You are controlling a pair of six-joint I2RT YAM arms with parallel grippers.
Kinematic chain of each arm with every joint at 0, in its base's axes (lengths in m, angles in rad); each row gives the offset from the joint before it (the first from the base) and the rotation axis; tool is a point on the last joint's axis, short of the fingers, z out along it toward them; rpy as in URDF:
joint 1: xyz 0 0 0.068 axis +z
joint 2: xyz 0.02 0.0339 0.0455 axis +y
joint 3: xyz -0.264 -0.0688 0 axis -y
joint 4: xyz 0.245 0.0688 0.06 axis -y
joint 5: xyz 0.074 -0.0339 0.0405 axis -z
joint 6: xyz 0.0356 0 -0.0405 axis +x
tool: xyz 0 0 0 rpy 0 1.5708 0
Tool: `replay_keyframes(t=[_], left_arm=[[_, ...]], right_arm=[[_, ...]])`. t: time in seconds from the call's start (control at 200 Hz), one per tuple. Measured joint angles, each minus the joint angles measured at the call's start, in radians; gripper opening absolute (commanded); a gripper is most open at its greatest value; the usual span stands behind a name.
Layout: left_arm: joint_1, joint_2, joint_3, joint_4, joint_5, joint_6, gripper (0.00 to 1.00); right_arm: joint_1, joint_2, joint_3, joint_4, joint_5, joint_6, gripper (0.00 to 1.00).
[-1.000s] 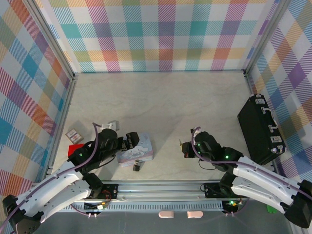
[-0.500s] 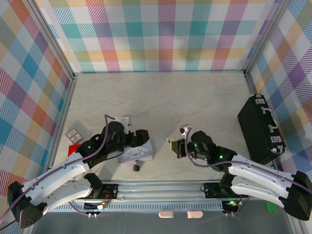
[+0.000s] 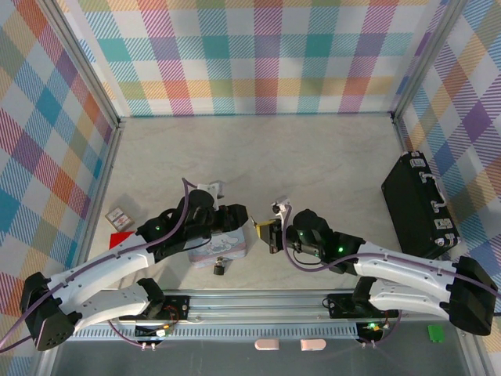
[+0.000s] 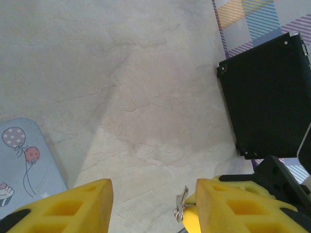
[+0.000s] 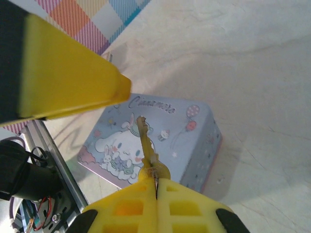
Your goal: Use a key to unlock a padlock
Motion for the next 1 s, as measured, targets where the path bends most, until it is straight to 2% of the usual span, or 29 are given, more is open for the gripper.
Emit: replay_keyframes(t=[0.695, 1.005], left_arm=[[-0.001, 0.015, 0.000, 0.016, 0.000, -0.063, 0.30], [-0.002, 0.018, 0.000, 0.014, -0.005, -0.080, 0.16]], right_arm=[[0.021, 0.089, 0.030, 0.095, 0.023, -0.018, 0.00], [0.028, 0.104, 0.035, 0.105, 0.031, -0.018, 0.00]])
